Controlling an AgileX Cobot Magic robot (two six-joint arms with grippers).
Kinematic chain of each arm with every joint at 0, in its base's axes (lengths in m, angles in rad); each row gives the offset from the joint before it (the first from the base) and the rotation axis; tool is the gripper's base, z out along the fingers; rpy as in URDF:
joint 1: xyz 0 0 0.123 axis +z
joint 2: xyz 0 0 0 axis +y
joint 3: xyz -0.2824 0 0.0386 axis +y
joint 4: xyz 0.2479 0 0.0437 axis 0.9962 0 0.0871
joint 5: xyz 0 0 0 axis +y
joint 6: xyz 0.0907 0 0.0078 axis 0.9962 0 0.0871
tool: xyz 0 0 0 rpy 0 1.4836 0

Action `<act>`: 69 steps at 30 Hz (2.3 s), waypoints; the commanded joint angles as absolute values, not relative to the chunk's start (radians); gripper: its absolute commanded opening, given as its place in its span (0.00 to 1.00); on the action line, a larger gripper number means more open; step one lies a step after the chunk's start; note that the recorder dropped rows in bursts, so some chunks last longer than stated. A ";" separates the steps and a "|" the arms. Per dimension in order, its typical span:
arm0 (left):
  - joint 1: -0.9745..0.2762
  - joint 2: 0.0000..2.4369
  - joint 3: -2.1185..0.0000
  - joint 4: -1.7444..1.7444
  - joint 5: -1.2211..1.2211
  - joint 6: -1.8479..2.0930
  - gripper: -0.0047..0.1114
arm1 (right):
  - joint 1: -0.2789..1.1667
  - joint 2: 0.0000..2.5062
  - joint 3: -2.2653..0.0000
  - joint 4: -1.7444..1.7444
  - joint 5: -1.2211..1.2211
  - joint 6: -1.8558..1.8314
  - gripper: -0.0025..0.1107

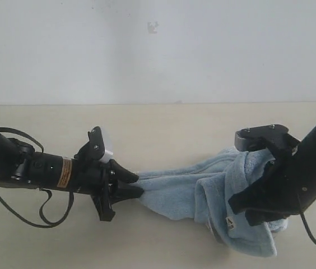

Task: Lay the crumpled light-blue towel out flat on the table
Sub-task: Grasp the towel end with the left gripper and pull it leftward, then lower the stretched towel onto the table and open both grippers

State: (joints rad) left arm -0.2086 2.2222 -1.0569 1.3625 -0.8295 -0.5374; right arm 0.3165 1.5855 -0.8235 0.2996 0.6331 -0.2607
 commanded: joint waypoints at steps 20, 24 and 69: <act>-0.147 1.444 -0.984 1.744 -0.489 -1.143 0.07 | 0.310 1.347 -0.947 -0.512 0.923 0.250 0.02; -0.088 1.340 -0.892 1.744 -0.488 -1.143 0.07 | 0.310 1.349 -0.947 -0.573 0.931 0.340 0.02; -0.043 1.629 -0.730 1.634 -0.332 -1.277 0.65 | 0.221 1.587 -0.898 -0.838 0.574 0.667 0.52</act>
State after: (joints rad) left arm -0.0411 1.6310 -0.7094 1.6989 -0.3331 -1.2845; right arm 0.2031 1.6174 -0.8853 -0.8492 0.5690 0.6627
